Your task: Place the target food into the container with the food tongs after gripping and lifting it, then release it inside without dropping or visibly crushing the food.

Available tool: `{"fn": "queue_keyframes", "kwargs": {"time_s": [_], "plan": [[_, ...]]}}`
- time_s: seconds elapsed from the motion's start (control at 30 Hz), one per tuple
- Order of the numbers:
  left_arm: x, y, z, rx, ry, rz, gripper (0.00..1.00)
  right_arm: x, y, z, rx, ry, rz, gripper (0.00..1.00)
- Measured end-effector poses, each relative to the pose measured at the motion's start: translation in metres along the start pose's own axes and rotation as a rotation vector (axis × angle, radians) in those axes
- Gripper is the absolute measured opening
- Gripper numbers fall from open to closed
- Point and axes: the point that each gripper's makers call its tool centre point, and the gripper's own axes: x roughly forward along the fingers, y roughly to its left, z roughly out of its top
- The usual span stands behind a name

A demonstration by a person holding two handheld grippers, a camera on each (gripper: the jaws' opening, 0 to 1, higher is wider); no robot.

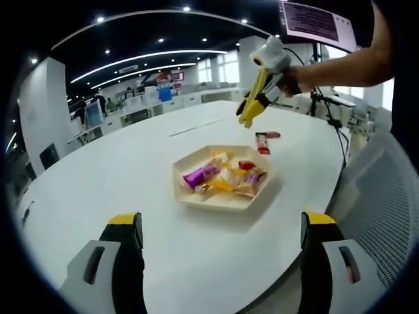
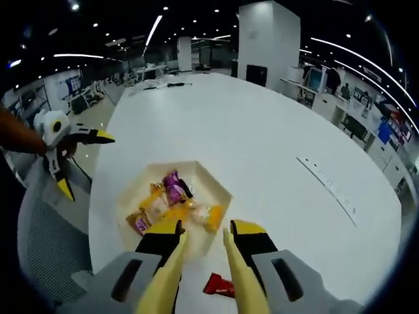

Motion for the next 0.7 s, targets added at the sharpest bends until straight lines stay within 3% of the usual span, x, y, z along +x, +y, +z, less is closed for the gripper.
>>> {"fn": "queue_keyframes", "kwargs": {"time_s": [0.7], "plan": [[0.000, -0.001, -0.001, 0.001, 0.007, -0.008, 0.97, -0.057, -0.069, -0.050, 0.019, 0.013, -0.139, 0.29]]}}
